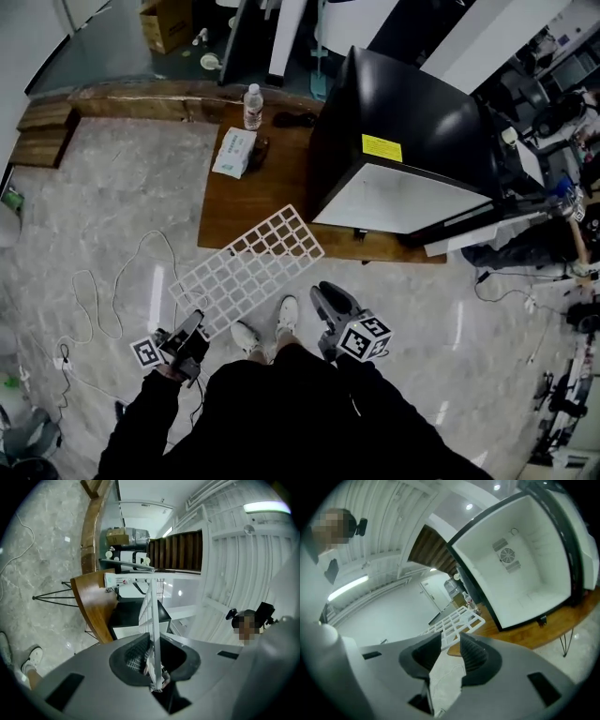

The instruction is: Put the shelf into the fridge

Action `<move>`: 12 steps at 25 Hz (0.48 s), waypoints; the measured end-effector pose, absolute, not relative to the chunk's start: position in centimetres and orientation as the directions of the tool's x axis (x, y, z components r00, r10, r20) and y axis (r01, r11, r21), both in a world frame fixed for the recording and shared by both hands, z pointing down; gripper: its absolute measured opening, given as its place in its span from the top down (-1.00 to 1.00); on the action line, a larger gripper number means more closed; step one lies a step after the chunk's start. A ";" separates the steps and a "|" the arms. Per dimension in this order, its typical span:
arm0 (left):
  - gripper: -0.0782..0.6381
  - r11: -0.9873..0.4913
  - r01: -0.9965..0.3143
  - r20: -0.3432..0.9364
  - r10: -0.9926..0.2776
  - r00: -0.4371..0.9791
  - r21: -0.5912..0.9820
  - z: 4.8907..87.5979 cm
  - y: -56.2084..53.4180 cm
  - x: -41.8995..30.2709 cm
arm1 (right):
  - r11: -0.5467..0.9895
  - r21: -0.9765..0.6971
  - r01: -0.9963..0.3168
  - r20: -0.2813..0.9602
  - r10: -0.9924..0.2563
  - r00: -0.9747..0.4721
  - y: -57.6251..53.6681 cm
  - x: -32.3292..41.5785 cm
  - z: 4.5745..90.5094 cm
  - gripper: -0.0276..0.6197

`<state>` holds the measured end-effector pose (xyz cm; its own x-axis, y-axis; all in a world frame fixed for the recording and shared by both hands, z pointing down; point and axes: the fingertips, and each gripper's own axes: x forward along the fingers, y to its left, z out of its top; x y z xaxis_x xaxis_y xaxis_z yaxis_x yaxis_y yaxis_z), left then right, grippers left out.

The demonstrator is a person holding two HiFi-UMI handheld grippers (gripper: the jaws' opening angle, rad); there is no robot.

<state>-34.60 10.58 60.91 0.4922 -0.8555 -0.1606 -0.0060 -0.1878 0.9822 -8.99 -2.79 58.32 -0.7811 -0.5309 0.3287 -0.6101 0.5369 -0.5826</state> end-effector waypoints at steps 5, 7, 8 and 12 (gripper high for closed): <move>0.66 -0.189 0.026 -0.168 -0.792 0.587 0.982 60.1 9.9 -31.6 | 0.331 -0.754 -0.567 0.287 -0.610 -0.738 -2.5 -5.3 59.2 0.33; 0.65 -0.189 0.039 -0.172 -0.771 0.613 0.981 59.8 9.7 -30.1 | 0.269 -0.801 -0.535 0.265 -0.641 -0.720 -2.7 -3.7 59.3 0.24; 0.65 -0.190 0.046 -0.176 -0.761 0.624 0.981 59.5 9.5 -29.2 | 0.247 -0.821 -0.515 0.249 -0.657 -0.712 -2.8 -2.9 59.2 0.21; 0.66 -0.194 0.074 -0.193 -0.719 0.668 0.978 58.7 8.6 -25.8 | 0.183 -0.874 -0.451 0.198 -0.712 -0.674 -3.6 0.7 59.2 0.13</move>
